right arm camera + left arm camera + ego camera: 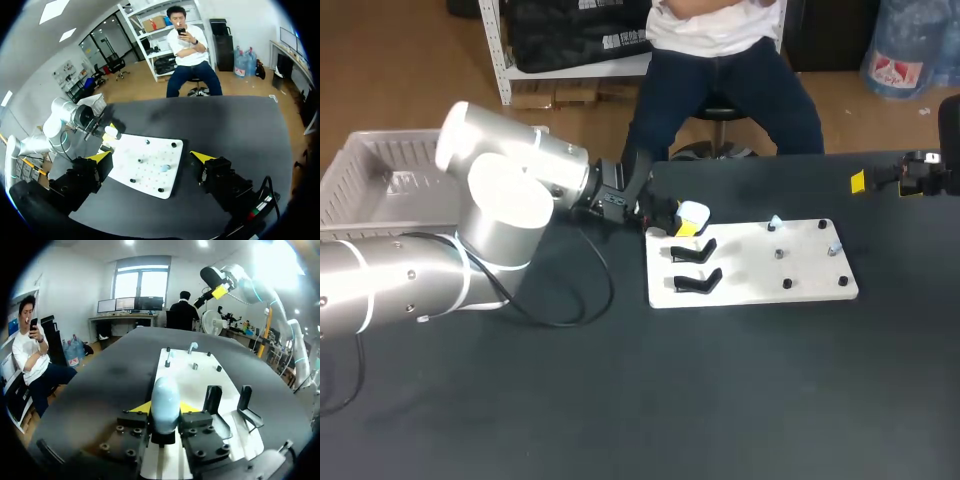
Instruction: Pick up each earbud case from the left stands, insert the matching earbuds, close the lid, and place the case in the box.
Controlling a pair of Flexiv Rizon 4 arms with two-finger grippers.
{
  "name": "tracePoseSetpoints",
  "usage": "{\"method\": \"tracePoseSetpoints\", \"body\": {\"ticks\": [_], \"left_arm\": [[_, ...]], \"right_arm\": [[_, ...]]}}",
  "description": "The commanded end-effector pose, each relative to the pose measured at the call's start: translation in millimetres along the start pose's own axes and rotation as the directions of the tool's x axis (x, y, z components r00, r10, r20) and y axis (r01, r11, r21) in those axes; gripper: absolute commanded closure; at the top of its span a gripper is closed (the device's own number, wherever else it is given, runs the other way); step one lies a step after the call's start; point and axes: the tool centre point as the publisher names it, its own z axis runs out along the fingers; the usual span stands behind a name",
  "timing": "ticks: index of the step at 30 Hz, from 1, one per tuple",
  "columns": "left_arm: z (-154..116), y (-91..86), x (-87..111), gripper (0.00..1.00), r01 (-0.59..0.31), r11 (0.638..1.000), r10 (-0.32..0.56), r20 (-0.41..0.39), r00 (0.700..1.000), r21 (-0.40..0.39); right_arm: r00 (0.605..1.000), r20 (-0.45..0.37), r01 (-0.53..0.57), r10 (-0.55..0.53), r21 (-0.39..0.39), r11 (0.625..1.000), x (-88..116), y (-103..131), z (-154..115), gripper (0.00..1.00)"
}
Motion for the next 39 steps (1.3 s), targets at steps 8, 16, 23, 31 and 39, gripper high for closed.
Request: {"method": "tracePoseSetpoints", "body": {"ticks": [8, 16, 23, 31, 39], "left_arm": [[-19, -8.1, -15.8, 1.0, -0.031, 0.999, 0.033, 0.062, 0.998, -0.032], [-32, -16.0, -42.2, 1.0, -0.065, 0.996, 0.07, 0.072, 0.995, -0.065], [-34, -18.0, -64.9, 1.0, -0.093, 0.992, 0.099, 0.077, 0.992, -0.086], [-31, -26.6, -96.9, 1.0, -0.166, 0.981, 0.173, 0.064, 0.983, -0.1], [-22, -38.7, -118.0, 1.0, -0.252, 0.964, 0.256, 0.048, 0.965, -0.085]], "right_arm": [[1.0, 0.0, 0.0, 0.0, 0.0, 1.0, 0, 0, 0, 0.0], [1.0, 0.0, 0.0, 0.0, 0.0, 1.0, 0, 0, 0, 0.0], [1.0, 0.009, 0.025, -0.024, -0.035, 0.999, -1, 19, 7, 0.0], [0.996, -0.018, 0.085, -0.088, -0.127, 0.988, 4, 56, 26, 0.0], [0.989, -0.057, 0.122, -0.135, -0.185, 0.975, 7, 81, 43, 0.0]]}}
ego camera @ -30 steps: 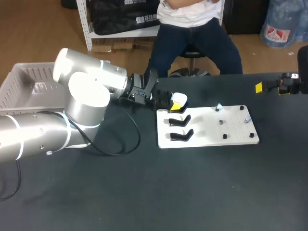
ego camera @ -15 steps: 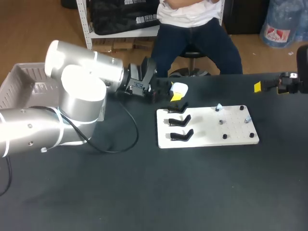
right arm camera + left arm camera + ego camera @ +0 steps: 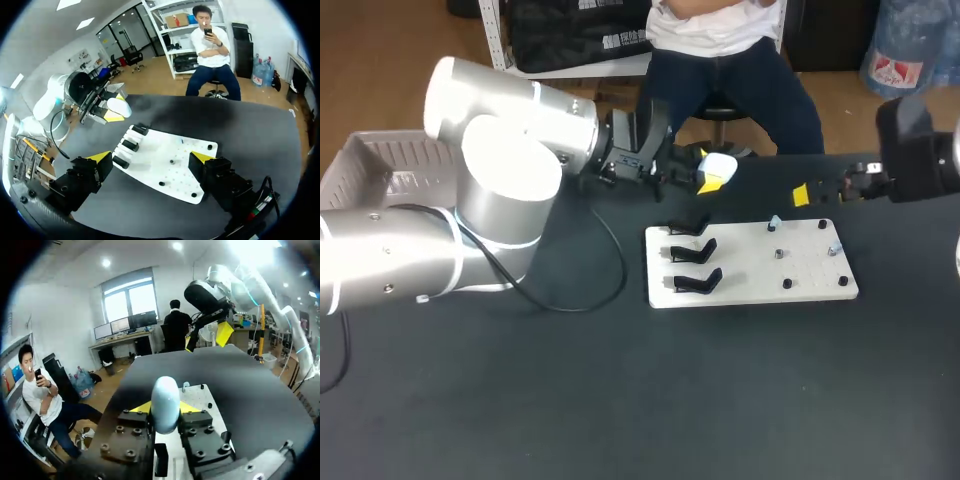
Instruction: Pick up each earbud case from the left stands, insert the matching earbuds, close the lid, and place the case in the box.
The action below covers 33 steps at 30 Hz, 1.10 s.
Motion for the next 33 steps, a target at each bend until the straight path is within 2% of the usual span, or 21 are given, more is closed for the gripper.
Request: {"method": "tracePoseSetpoints", "body": {"ticks": [1, 16, 33], "left_arm": [[5, -5.6, -6.8, 1.0, -0.014, 1.0, 0.014, -0.003, 1.0, 0.0], [21, -25.3, -19.8, 1.0, -0.089, 0.993, 0.089, 0.013, 0.996, 0.077], [18, -32.5, -22.8, 1.0, -0.117, 0.988, 0.113, 0.045, 0.993, 0.103]], "right_arm": [[1.0, -0.025, 0.006, -0.008, -0.079, 0.997, -6, 3, 15, 0.0], [0.997, -0.067, 0.025, -0.033, -0.119, 0.993, -11, 15, 36, 0.0], [0.997, -0.071, 0.027, -0.036, -0.119, 0.992, -21, 14, 43, 0.0]]}}
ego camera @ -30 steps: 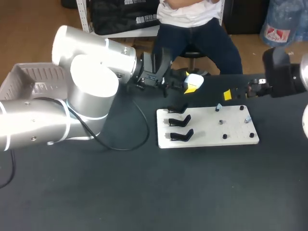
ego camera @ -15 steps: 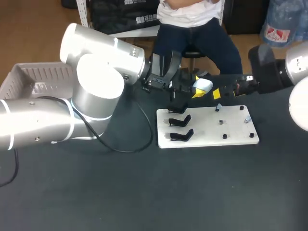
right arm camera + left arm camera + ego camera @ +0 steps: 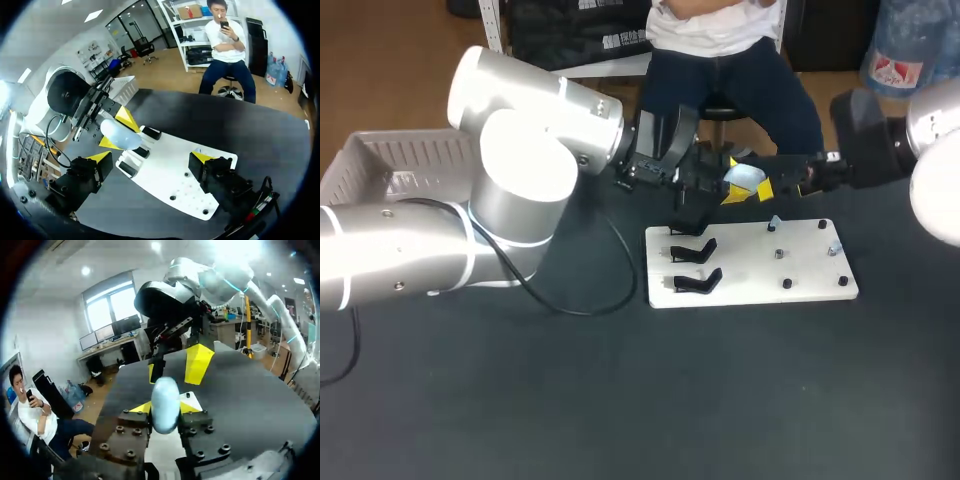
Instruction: Pick up each earbud case from the left stands, insert the matching earbuds, close the lid, and place the case in the box.
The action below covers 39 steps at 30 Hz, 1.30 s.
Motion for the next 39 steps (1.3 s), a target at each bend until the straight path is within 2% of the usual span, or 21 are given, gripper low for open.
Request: {"method": "tracePoseSetpoints", "body": {"ticks": [1, 17, 29, 39], "left_arm": [[-3, -1.6, 1.4, 1.0, -0.008, 1.0, 0.008, 0.018, 1.0, 0.004], [-4, -8.0, -4.0, 1.0, -0.026, 0.999, 0.024, 0.051, 0.998, 0.023], [1, 4.7, -1.9, 1.0, -0.012, 1.0, 0.012, 0.021, 1.0, -0.002], [0, -2.9, -11.6, 1.0, -0.044, 0.999, 0.044, 0.037, 0.998, 0.006]], "right_arm": [[1.0, 0.0, 0.001, -0.001, -0.027, 1.0, -4, -3, 2, 0.0], [1.0, 0.009, 0.009, -0.009, -0.018, 1.0, -12, -6, -1, 0.0], [0.999, 0.007, 0.035, -0.035, -0.046, 0.998, -9, 7, 0, 0.0], [1.0, 0.002, 0.024, -0.024, -0.046, 0.999, -7, 4, 3, 0.0]]}}
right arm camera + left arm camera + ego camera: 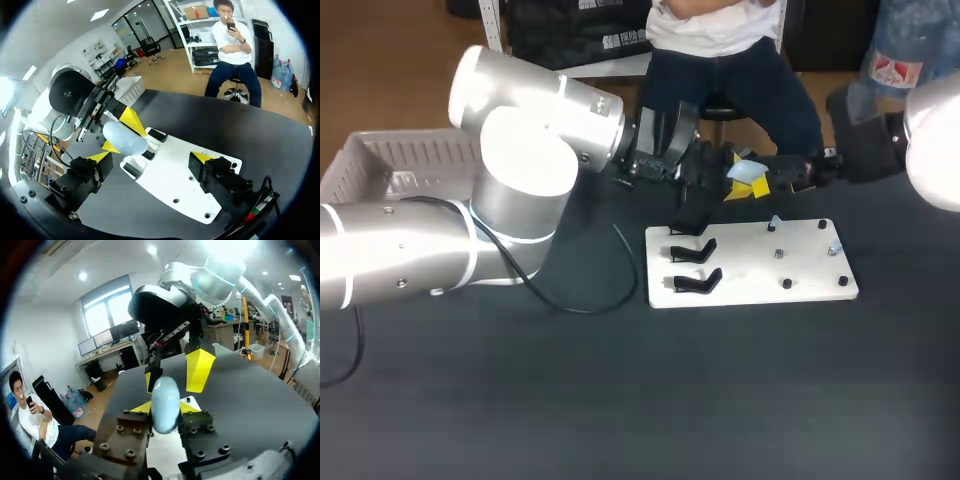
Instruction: Pick up each earbud case from the left stands, insert the matching earbuds, close the lid, and place the case in the box.
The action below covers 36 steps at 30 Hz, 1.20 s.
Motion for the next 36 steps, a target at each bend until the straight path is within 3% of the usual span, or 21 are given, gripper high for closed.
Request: {"method": "tracePoseSetpoints", "body": {"ticks": [1, 17, 20, 26, 36], "left_arm": [[-2, -5.0, -1.4, 1.0, -0.01, 1.0, 0.01, 0.007, 1.0, 0.0], [-2, -11.8, 1.2, 1.0, -0.005, 1.0, 0.005, 0.018, 1.0, 0.003], [-6, -5.9, 7.7, 1.0, 0.044, 0.999, -0.044, 0.053, 0.998, 0.003], [-20, 8.7, 11.2, 1.0, 0.171, 0.985, -0.164, 0.197, 0.966, -0.015], [-36, 23.1, 9.6, 1.0, 0.24, 0.969, -0.213, 0.294, 0.932, -0.06]], "right_arm": [[1.0, 0.004, -0.002, 0.002, 0.001, 1.0, -1, -3, 1, 0.0], [1.0, 0.006, 0.027, -0.027, 0.042, 0.999, -13, -2, -10, 0.0], [0.999, -0.004, 0.047, -0.047, 0.091, 0.995, -17, 2, -22, 0.0], [0.997, -0.064, 0.058, -0.046, 0.188, 0.98, -17, 0, -39, 0.0], [0.99, -0.141, 0.054, -0.005, 0.35, 0.935, -1, -12, -57, 0.0]]}}
